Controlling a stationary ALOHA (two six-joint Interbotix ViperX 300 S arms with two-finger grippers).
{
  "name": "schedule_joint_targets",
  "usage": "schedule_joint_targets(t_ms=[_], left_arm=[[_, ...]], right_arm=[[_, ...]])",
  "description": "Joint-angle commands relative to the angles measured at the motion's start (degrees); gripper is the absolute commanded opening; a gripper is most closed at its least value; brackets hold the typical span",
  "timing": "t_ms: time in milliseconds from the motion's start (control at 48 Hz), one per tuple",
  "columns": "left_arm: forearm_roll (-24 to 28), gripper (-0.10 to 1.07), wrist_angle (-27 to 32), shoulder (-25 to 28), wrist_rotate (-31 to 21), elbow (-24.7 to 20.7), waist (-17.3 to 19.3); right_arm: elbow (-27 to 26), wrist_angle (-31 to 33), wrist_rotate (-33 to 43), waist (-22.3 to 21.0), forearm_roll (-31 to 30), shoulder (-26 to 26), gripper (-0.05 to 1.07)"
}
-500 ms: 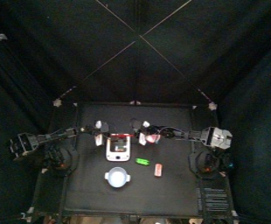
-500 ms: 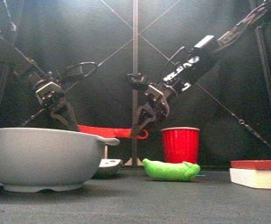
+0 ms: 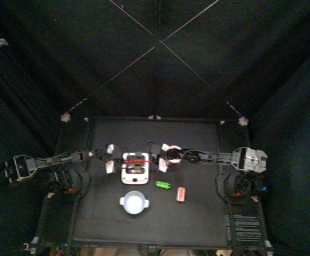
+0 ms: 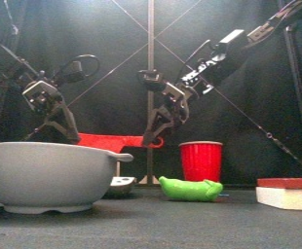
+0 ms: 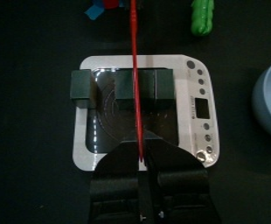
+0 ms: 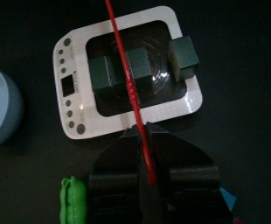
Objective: Cut sushi roll
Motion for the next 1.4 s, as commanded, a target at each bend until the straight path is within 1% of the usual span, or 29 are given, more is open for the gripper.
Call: schedule_joint_targets(t_ms=[0,167,375,833,1375], left_arm=[[-0.9,0.33,-0.3,-0.4,0.0,-0.7,-1.1],[-0.9,0.33,-1.0,0.0,0.2,-0.9,-1.1],[-0.9,0.33,-4.2,0.5,0.4,-1.1,-0.9],[-1.1,0.33,-4.1,2.5,0.3,-1.1,-1.1],[-1.2,0.33,-4.2,2.5,0.3,-0.8,-0.9]], right_arm=[[-0.6,-0.7,0.4,0.0,0.2,-2.6,0.26],[0.0,-0.7,0.4,-0.3,0.4,-2.6,0.26],[0.2,-0.9,0.4,-0.4,0.4,-2.6,0.26],[1.0,-0.8,0.4,-0.4,0.4,-2.6,0.26],[1.0,-0.9,0.4,-0.4,0.4,-2.3,0.26]])
